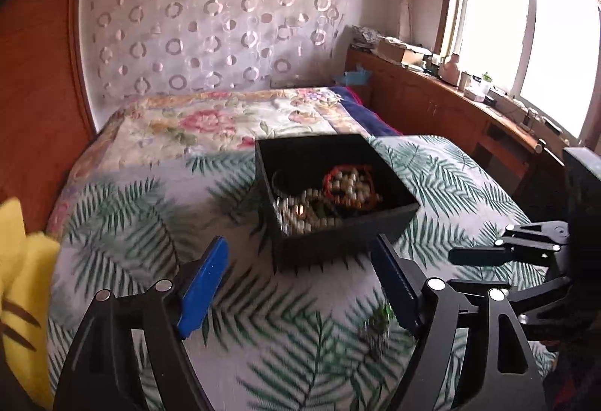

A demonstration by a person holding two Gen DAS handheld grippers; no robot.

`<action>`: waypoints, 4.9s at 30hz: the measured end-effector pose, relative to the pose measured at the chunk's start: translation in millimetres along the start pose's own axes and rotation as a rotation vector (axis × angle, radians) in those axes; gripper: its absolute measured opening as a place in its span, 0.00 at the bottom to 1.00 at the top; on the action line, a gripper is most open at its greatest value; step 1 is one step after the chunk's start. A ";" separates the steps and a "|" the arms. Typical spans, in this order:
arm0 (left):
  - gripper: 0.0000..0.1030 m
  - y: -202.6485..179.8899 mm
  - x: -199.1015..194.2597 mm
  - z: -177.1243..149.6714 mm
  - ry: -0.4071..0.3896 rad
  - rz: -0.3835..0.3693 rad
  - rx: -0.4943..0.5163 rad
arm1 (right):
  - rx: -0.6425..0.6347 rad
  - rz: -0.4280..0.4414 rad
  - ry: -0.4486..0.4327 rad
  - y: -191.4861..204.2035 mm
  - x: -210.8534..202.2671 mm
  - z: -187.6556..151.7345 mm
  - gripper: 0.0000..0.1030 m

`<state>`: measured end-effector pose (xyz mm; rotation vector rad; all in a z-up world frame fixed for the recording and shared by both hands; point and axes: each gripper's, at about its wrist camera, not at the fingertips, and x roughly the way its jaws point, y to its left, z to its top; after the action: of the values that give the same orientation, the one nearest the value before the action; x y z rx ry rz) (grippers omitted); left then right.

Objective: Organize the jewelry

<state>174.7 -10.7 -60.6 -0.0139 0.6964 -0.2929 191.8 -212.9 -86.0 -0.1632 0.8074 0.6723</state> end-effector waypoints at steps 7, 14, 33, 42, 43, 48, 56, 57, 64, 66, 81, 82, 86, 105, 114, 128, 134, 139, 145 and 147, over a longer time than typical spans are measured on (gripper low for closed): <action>0.73 7.2 -9.3 -25.0 0.031 0.005 -0.003 | -0.033 0.021 0.067 14.4 15.0 -14.5 0.20; 0.73 2.8 -9.1 -37.7 0.058 -0.011 0.003 | -0.069 -0.032 0.086 22.1 23.8 -15.5 0.19; 0.72 -44.5 13.2 -46.5 0.135 -0.041 0.124 | -0.031 -0.067 0.023 2.5 -5.2 -17.3 0.11; 0.41 -67.1 34.7 -41.4 0.180 -0.048 0.200 | -0.009 -0.070 -0.004 -9.4 -19.8 -19.5 0.11; 0.36 -68.8 37.8 -41.6 0.189 -0.048 0.207 | -0.007 -0.070 -0.005 -10.3 -20.8 -19.9 0.11; 0.31 -71.1 40.5 -41.8 0.191 -0.045 0.217 | -0.005 -0.072 -0.005 -11.4 -22.1 -20.9 0.11; 0.14 -64.8 29.9 -36.9 0.160 -0.070 0.190 | -0.010 -0.067 -0.017 -8.1 -24.5 -18.1 0.11; 0.14 -63.4 27.6 -34.5 0.152 -0.073 0.184 | -0.012 -0.066 -0.022 -7.3 -25.6 -16.2 0.11; 0.14 -52.7 -3.3 1.3 0.037 -0.077 0.136 | -0.024 -0.075 -0.071 -5.4 -36.3 9.9 0.11; 0.14 -51.5 -10.4 17.1 0.003 -0.068 0.135 | -0.030 -0.080 -0.088 -6.0 -39.0 20.2 0.11; 0.14 -38.7 8.3 70.0 -0.047 -0.010 0.118 | 0.024 -0.090 -0.112 -38.5 -5.1 78.9 0.11; 0.14 -37.5 10.2 71.2 -0.046 -0.010 0.114 | 0.026 -0.088 -0.107 -39.3 -1.0 79.7 0.11; 0.14 -33.5 18.7 77.4 -0.042 -0.004 0.104 | 0.024 -0.089 -0.089 -38.6 12.8 82.2 0.12; 0.32 -11.4 36.8 67.6 0.003 0.015 0.042 | 0.039 -0.095 -0.096 -34.0 22.6 82.8 0.34; 0.67 -10.8 12.2 45.0 -0.046 0.088 0.042 | 0.111 -0.130 -0.168 -26.4 -12.9 54.5 0.34; 0.93 -28.6 -43.5 2.1 -0.125 0.144 0.009 | 0.183 -0.214 -0.324 -1.3 -76.9 8.8 0.81; 0.93 -29.3 -63.1 -10.2 -0.140 0.187 -0.002 | 0.206 -0.254 -0.368 5.2 -94.9 -4.7 0.98; 0.93 -27.3 -74.8 -16.9 -0.149 0.224 -0.022 | 0.213 -0.278 -0.378 13.1 -101.2 -11.4 0.98; 0.93 -26.3 -82.5 -24.6 -0.156 0.236 -0.020 | 0.214 -0.294 -0.384 18.5 -101.2 -14.7 0.98; 0.93 -25.8 -82.7 -25.3 -0.154 0.236 -0.022 | 0.215 -0.296 -0.387 19.1 -101.3 -14.4 0.98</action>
<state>91.7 -11.0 -25.1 0.0245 0.5419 -0.0571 120.9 -253.3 -21.6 0.0434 0.4642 0.3190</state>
